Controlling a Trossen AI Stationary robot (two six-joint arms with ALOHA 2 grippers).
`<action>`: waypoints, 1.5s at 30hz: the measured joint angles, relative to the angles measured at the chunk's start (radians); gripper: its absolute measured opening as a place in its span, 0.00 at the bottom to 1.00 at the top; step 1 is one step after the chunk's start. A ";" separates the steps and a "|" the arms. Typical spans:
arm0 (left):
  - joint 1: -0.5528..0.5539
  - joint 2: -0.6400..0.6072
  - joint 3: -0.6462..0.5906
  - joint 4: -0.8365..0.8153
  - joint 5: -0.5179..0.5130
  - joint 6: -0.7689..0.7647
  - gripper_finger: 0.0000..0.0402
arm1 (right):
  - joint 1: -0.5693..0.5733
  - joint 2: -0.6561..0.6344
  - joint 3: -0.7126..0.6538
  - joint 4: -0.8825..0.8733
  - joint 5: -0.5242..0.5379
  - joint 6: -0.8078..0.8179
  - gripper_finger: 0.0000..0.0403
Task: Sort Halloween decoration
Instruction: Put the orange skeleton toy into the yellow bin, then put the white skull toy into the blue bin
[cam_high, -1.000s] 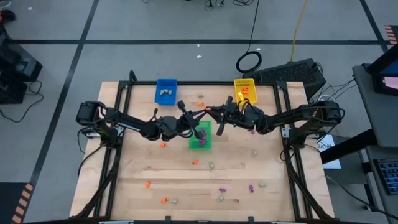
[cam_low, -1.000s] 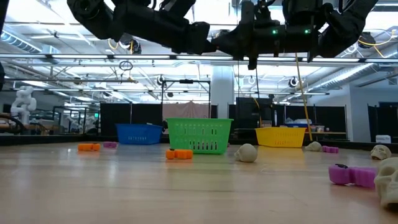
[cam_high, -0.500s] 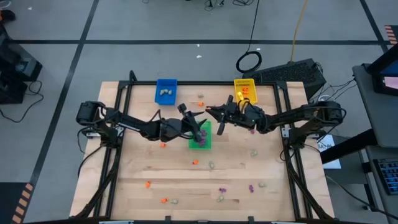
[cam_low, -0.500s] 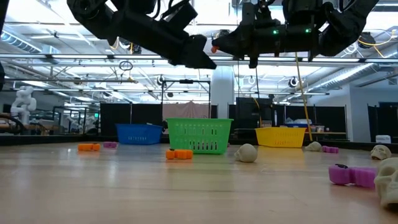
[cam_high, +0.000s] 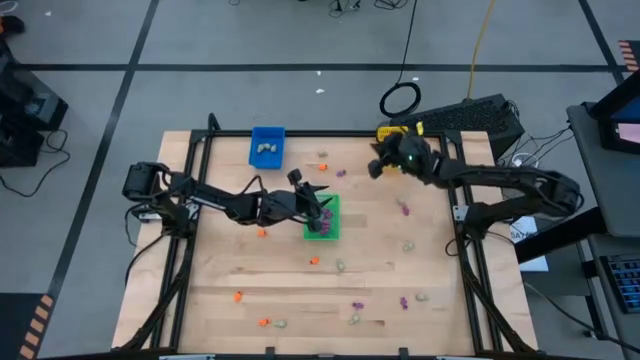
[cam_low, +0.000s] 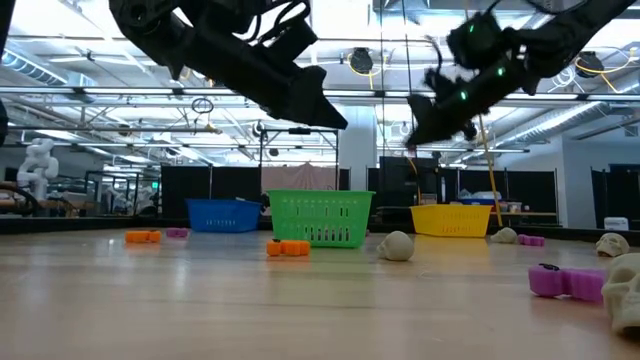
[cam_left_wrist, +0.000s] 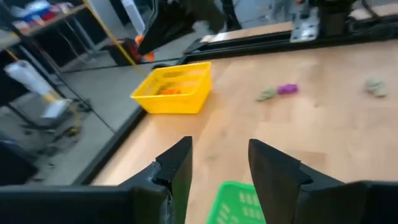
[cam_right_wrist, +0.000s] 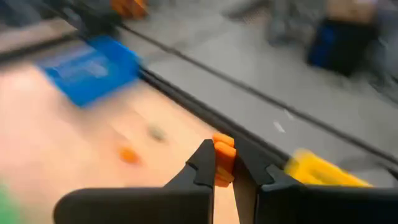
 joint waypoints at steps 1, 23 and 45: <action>0.007 0.000 0.000 -0.009 0.019 -0.017 0.36 | -0.033 0.008 0.000 -0.030 -0.001 0.004 0.03; 0.107 -0.097 -0.211 0.121 0.167 -0.080 0.02 | -0.375 0.449 0.378 -0.661 -0.213 -0.060 0.04; 0.172 -0.207 -0.446 0.278 0.278 -0.150 0.02 | -0.179 0.217 0.482 -1.007 -0.210 -0.234 0.41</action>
